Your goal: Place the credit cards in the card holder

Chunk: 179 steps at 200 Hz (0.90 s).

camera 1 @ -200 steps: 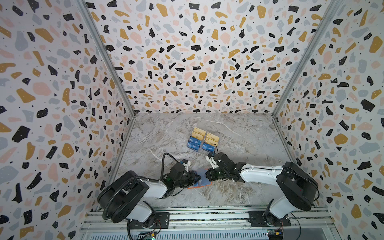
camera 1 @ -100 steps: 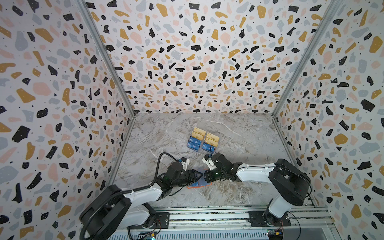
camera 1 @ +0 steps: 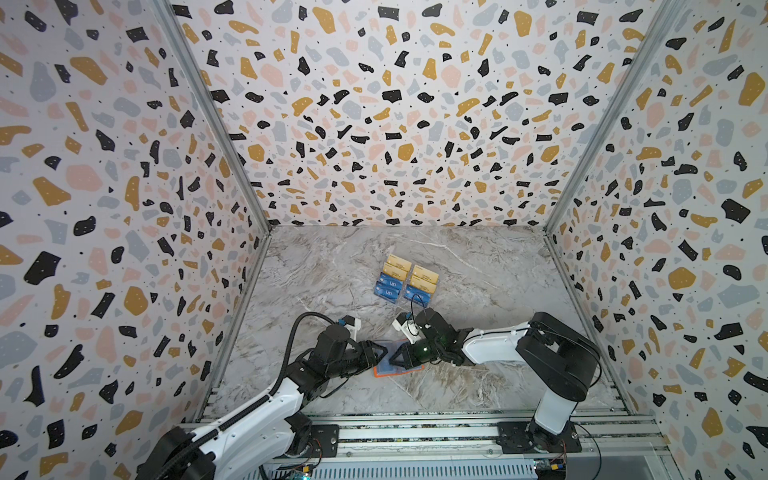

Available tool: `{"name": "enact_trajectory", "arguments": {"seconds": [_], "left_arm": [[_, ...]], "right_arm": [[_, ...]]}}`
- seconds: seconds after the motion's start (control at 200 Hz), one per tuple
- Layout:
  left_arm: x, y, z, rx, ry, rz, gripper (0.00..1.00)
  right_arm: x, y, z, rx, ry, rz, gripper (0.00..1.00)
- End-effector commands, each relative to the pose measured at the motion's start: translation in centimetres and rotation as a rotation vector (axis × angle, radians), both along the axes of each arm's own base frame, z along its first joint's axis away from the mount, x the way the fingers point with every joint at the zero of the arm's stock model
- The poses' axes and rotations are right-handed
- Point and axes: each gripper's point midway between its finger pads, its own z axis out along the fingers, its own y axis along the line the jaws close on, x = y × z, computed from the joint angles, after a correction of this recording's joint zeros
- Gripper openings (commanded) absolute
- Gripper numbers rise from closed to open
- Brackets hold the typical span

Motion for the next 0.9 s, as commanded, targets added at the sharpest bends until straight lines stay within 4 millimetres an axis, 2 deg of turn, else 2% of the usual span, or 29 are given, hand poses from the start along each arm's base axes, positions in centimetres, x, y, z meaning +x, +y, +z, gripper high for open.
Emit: {"name": "enact_trajectory", "arguments": {"seconds": [0.0, 0.115, 0.31, 0.436, 0.556, 0.656, 0.891], "left_arm": [[0.3, -0.2, 0.0, 0.04, -0.002, -0.034, 0.43], [0.9, -0.4, -0.7, 0.044, 0.009, -0.017, 0.41], [2.0, -1.0, -1.6, 0.042, 0.009, -0.01, 0.4], [2.2, -0.9, -2.8, 0.072, 0.029, -0.003, 0.4], [1.9, -0.5, -3.8, 0.092, 0.047, -0.001, 0.4], [1.8, -0.3, -4.2, 0.117, 0.046, -0.006, 0.4], [1.9, -0.4, -5.0, 0.166, 0.037, -0.059, 0.4]], "right_arm": [[0.5, 1.0, 0.7, 0.042, 0.012, -0.026, 0.06], [1.3, 1.0, 0.1, 0.03, 0.022, -0.085, 0.06], [2.0, 1.9, 0.6, 0.088, 0.055, -0.134, 0.06], [2.1, 2.1, 2.4, 0.158, 0.059, -0.154, 0.06], [2.8, 1.2, 4.7, 0.178, 0.011, -0.174, 0.09], [4.8, -0.4, 6.8, 0.149, -0.064, -0.179, 0.13], [12.6, -4.5, 10.4, -0.026, -0.285, -0.16, 0.24]]}}
